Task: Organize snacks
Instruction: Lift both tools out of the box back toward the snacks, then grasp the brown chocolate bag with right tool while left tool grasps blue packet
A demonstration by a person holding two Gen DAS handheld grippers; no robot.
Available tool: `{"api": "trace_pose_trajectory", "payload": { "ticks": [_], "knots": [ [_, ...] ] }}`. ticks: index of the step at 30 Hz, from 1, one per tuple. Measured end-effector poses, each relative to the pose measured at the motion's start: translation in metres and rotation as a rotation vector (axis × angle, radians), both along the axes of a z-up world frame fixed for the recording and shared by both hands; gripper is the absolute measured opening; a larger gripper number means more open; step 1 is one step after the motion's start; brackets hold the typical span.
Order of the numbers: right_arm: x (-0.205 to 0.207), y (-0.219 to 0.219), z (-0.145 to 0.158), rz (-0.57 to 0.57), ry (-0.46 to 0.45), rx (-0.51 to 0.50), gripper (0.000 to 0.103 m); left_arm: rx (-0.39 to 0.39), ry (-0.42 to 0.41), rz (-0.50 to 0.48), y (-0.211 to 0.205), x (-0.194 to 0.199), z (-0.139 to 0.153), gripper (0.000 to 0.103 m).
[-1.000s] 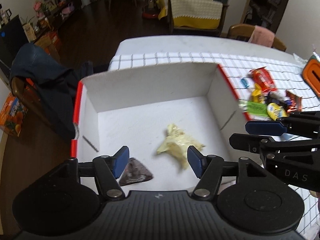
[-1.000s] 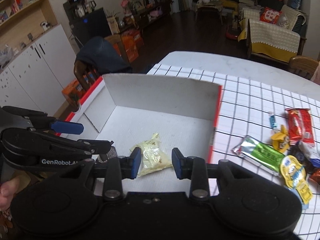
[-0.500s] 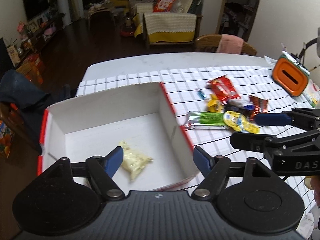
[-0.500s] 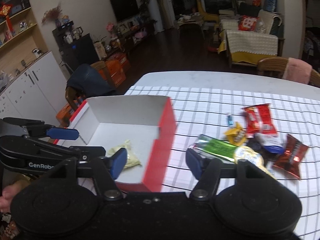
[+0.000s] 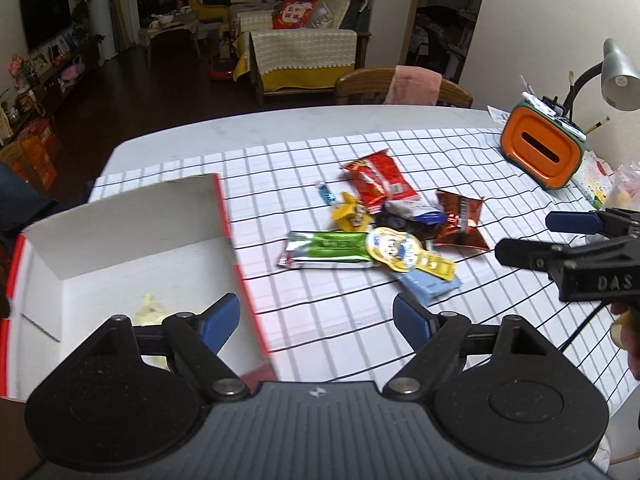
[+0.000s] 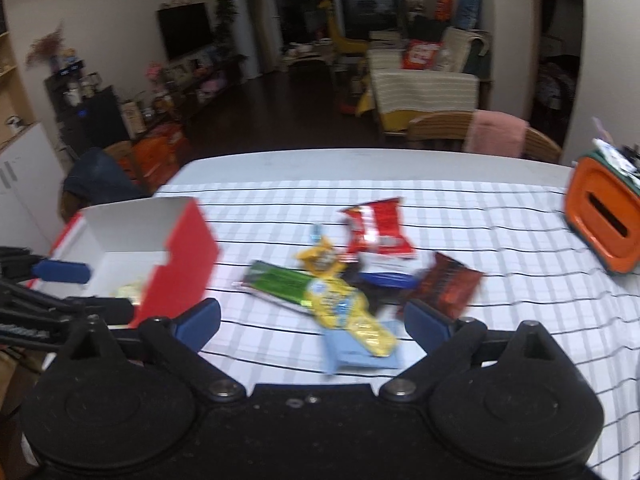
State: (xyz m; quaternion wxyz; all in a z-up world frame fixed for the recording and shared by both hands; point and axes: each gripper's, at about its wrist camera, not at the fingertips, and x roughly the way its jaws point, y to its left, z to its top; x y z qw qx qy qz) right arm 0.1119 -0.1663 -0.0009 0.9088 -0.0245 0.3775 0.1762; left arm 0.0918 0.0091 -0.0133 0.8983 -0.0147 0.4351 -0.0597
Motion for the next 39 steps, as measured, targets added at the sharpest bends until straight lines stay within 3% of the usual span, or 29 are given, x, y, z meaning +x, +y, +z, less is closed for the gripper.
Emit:
{"api": "trace_pose_trajectory", "payload": {
  "ticks": [13, 24, 33, 39],
  "knots": [
    [0.066, -0.066, -0.046, -0.116, 0.051, -0.066, 0.098, -0.007, 0.064, 0.015, -0.061, 0.026, -0.034, 0.084],
    [0.125, -0.072, -0.101, -0.109, 0.135, -0.109, 0.089, 0.047, 0.105, -0.044, -0.100, 0.049, -0.068, 0.084],
    [0.155, -0.069, -0.127, -0.081, 0.192, -0.114, 0.086, 0.023, 0.180, -0.078, -0.114, 0.077, -0.095, 0.084],
    [0.163, -0.070, -0.136, -0.054, 0.214, -0.097, 0.083, 0.046, 0.197, -0.152, -0.125, 0.092, -0.111, 0.084]
  ]
}}
